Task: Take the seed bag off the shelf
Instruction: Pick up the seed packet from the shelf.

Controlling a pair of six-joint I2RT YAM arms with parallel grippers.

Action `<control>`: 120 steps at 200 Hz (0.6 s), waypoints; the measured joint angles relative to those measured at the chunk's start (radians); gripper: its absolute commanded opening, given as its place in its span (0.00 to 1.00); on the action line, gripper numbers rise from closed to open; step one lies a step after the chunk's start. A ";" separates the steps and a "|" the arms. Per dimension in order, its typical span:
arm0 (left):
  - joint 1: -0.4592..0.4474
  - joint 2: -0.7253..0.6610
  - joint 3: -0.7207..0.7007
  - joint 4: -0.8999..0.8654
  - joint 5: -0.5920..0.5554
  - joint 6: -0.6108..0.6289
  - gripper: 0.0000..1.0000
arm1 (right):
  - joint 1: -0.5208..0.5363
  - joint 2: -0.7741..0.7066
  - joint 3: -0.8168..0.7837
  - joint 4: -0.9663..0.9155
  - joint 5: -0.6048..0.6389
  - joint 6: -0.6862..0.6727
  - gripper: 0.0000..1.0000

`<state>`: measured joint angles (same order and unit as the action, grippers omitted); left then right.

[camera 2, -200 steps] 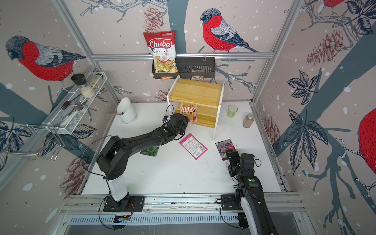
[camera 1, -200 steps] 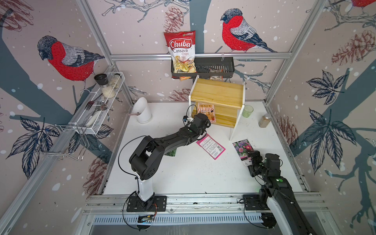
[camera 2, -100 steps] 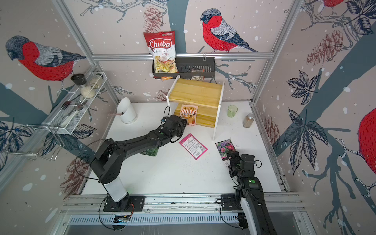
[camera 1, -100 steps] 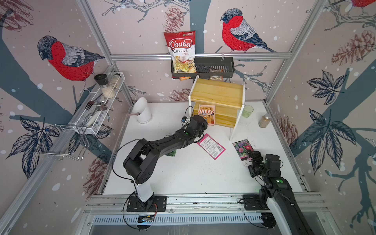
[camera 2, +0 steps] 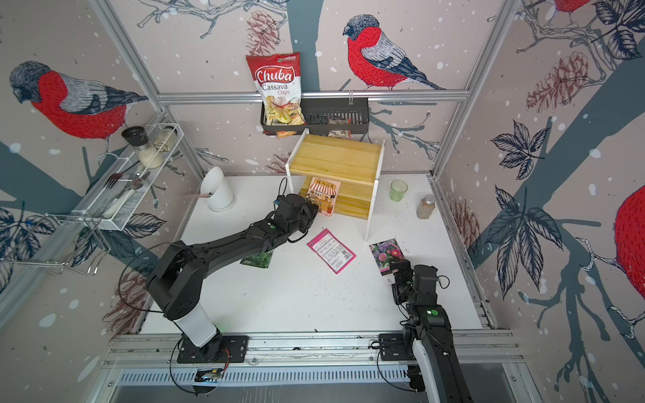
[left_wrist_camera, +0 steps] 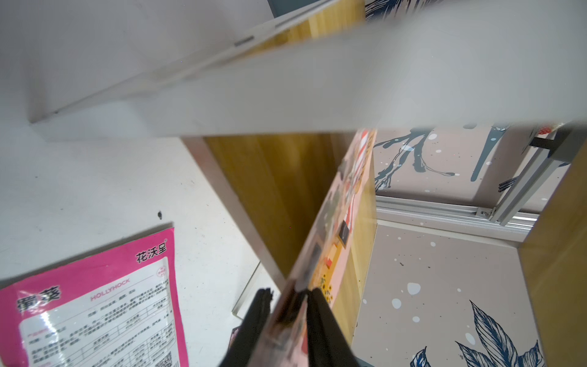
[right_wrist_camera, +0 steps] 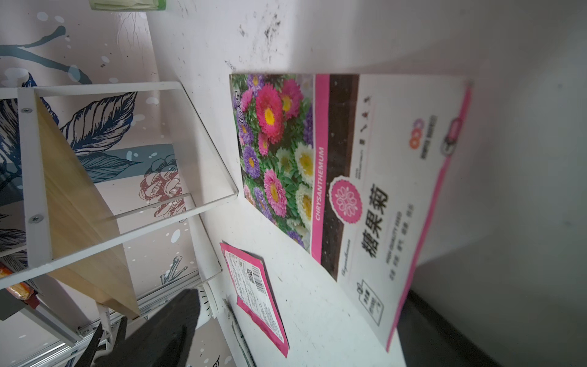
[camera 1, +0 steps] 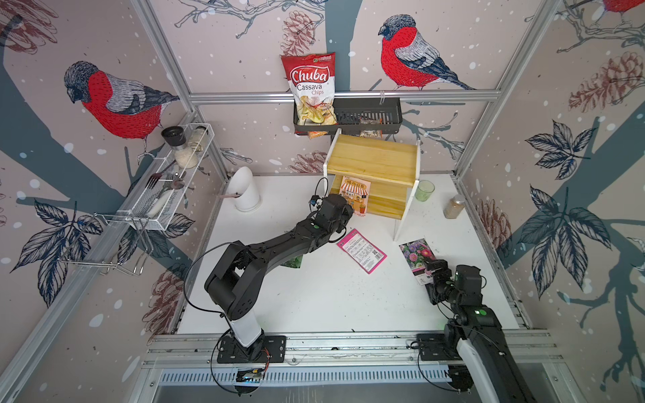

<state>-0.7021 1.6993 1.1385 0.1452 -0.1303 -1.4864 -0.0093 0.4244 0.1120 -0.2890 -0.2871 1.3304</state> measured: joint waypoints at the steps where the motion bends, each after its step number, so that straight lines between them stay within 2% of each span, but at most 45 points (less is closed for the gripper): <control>1: 0.000 -0.001 -0.002 0.000 0.000 0.000 0.26 | 0.000 0.000 0.000 0.000 0.000 0.002 1.00; 19: 0.000 -0.016 -0.026 0.000 0.003 0.000 0.25 | 0.000 0.001 0.000 0.000 0.000 0.004 1.00; 58: 0.000 -0.018 -0.034 0.005 0.016 0.001 0.16 | 0.000 -0.002 0.000 0.000 0.001 0.004 1.00; 92: 0.000 -0.016 -0.010 0.005 0.025 0.010 0.14 | 0.000 -0.015 0.002 -0.007 0.002 0.005 1.00; 112: 0.000 -0.018 0.002 0.004 0.029 0.026 0.00 | 0.000 -0.024 0.002 -0.008 0.004 0.005 1.00; 120: 0.000 -0.025 0.003 0.001 0.034 0.034 0.00 | 0.000 -0.027 0.003 -0.010 0.004 0.005 1.00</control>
<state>-0.7021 1.6745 1.1412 0.1459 -0.0967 -1.4521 -0.0093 0.3969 0.1146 -0.2989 -0.2829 1.3354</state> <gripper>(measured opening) 0.048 0.998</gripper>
